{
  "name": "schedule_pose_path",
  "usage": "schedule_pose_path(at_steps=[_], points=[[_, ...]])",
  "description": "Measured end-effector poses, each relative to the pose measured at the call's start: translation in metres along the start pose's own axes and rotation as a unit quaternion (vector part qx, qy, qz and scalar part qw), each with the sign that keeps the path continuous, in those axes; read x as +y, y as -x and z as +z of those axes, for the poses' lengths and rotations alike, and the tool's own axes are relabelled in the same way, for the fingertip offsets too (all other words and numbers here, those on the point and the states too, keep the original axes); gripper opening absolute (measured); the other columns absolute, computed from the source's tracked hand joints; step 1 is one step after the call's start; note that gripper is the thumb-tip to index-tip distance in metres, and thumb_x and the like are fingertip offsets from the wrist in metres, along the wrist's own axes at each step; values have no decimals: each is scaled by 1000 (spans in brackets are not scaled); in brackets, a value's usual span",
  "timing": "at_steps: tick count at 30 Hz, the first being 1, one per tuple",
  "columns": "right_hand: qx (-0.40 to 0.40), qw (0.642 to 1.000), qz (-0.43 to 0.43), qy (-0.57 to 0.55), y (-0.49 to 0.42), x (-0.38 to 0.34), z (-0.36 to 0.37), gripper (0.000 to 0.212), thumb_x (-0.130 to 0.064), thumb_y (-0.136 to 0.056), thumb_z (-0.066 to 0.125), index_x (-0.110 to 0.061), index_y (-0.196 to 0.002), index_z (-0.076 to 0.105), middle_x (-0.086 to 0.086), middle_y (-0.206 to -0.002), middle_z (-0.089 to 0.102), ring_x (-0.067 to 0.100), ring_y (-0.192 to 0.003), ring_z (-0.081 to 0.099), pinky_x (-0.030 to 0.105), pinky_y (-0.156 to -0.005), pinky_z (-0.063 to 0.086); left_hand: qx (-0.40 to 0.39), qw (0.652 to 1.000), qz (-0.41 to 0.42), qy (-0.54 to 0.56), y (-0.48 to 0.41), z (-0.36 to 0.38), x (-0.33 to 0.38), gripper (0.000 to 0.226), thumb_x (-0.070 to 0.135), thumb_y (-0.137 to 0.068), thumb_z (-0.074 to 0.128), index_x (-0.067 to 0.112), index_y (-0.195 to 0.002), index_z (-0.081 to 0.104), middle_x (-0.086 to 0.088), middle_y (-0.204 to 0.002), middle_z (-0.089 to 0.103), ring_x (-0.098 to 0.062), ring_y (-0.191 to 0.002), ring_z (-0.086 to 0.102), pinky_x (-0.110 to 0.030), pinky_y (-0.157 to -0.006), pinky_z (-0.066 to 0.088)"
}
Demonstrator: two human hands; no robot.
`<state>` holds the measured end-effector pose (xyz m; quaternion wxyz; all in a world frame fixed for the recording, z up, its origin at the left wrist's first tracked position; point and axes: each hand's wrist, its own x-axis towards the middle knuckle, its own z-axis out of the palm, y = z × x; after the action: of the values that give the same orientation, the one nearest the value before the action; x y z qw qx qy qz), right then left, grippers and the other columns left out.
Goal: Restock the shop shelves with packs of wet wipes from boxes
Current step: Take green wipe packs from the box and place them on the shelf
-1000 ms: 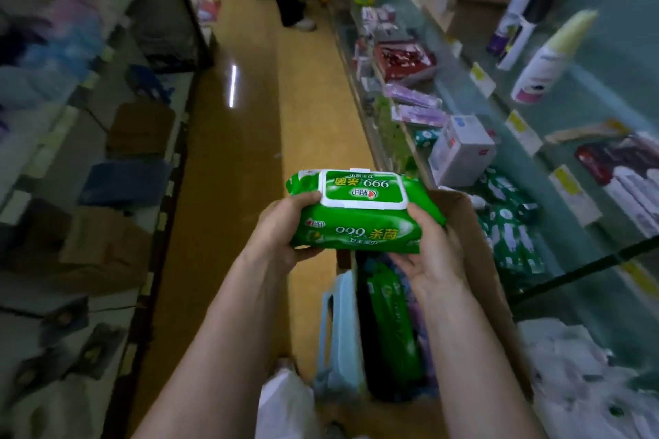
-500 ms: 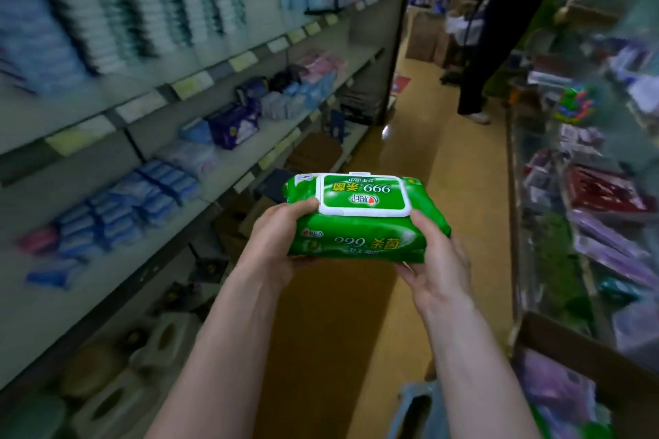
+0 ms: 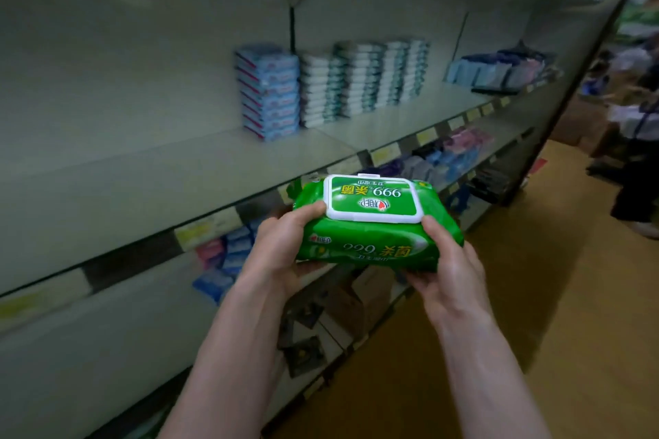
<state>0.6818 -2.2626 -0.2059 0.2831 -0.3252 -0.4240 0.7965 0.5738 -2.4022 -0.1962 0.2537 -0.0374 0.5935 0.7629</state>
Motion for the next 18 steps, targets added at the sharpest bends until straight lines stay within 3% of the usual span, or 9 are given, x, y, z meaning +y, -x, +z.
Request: schedule_pose_path(at_steps=[2, 6, 8, 11, 15, 18], points=[[-32, 999, 5, 7, -10, 6, 32, 45, -19, -86, 69, -14, -125, 49, 10, -108, 62, 28, -98, 64, 41, -74, 55, 24, 1000, 14, 10, -9, -22, 15, 18, 25, -84, 66, 14, -97, 65, -7, -81, 68, -18, -65, 65, -28, -54, 51], [-96, 995, 10, 38, -36, 17, 91, 38, -22, -87, 67, -15, -121, 53, 12, -111, 64, 29, -98, 65, 42, -74, 55, 82, 994, 51, 53, -30, -58, 43, 39, 24, -82, 69, 14, -118, 59, -11, -95, 72, -25, -79, 68, -36, -61, 55], [-118, 991, 18, 55, -53, 20, 118, 39, -23, -88, 66, -12, -123, 52, 14, -110, 64, 30, -96, 65, 44, -75, 56, 106, 990, 59, 70, -38, -71, 58, 40, 23, -81, 70, 14, -118, 60, -11, -97, 72, -27, -85, 69, -40, -65, 56], [-161, 983, 43, 75, -81, 22, 156, 42, -23, -86, 68, -11, -124, 55, 13, -106, 68, 27, -91, 67, 34, -61, 56, 139, 985, 70, 79, -53, -83, 78, 32, 22, -83, 69, 11, -113, 63, -11, -98, 72, -28, -90, 69, -42, -72, 57], [-237, 961, 60, 131, -123, 22, 194, 42, -32, -83, 70, -16, -120, 60, 9, -107, 70, 24, -92, 67, 27, -58, 53, 189, 975, 80, 90, -77, -89, 95, 19, 20, -83, 69, 9, -99, 67, -13, -93, 73, -30, -86, 70, -42, -65, 58], [-279, 940, 59, 185, -158, 20, 214, 36, -41, -85, 67, -18, -112, 63, 6, -104, 70, 22, -94, 67, 27, -58, 56, 223, 969, 78, 77, -98, -89, 105, 22, 25, -83, 68, 12, -101, 66, -12, -96, 72, -29, -85, 69, -41, -61, 58]])
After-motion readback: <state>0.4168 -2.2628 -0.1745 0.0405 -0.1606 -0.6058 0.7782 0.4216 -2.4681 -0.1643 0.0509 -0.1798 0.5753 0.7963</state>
